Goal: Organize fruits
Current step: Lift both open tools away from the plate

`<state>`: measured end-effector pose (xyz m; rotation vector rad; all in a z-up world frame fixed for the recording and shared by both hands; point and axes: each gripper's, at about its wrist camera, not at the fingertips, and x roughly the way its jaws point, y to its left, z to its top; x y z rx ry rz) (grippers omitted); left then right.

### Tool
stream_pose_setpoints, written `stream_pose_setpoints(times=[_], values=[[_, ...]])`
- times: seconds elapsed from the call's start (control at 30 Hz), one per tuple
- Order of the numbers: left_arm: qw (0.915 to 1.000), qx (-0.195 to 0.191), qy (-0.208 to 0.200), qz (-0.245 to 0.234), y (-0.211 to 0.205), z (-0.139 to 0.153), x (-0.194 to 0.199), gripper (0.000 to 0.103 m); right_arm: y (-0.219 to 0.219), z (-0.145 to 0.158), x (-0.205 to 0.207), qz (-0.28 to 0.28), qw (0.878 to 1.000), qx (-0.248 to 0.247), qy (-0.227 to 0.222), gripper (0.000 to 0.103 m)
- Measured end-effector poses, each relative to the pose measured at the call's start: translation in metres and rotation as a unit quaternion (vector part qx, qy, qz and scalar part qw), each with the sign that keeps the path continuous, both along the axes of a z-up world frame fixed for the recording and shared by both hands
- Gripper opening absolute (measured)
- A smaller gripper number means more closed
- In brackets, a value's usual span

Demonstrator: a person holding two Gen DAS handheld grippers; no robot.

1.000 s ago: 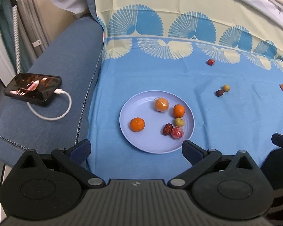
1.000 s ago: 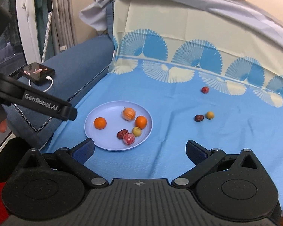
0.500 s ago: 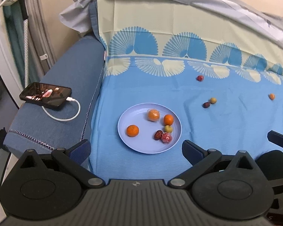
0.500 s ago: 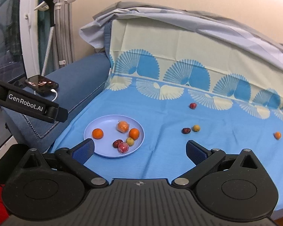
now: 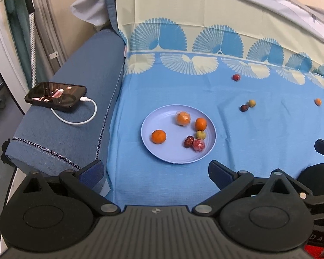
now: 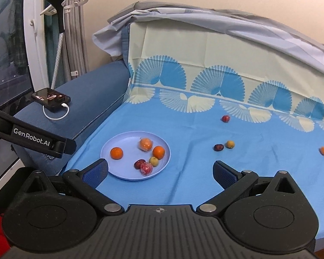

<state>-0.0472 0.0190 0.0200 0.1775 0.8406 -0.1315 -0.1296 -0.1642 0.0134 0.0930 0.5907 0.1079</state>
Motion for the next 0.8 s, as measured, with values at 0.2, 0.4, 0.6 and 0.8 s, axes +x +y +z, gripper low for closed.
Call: stream_pose_setpoints(times=[0.2, 0.4, 0.6, 0.8], values=[[0.9999, 0.002, 0.009, 0.006, 0.002, -0.006, 0.004, 0.103, 0.004, -0.005, 0.006, 0.012, 1.0, 0.005, 0.014, 0.102], [0.9997, 0.005, 0.021, 0.011, 0.003, -0.012, 0.01, 0.103, 0.001, -0.012, 0.013, 0.016, 0.999, 0.019, 0.034, 0.102], [0.9995, 0.013, 0.027, 0.003, -0.005, -0.016, 0.014, 0.103, -0.003, -0.016, 0.016, 0.016, 0.999, 0.029, 0.039, 0.102], [0.9994, 0.016, 0.03, 0.001, -0.011, -0.018, 0.017, 0.103, -0.007, -0.021, 0.019, 0.017, 0.998, 0.041, 0.048, 0.102]])
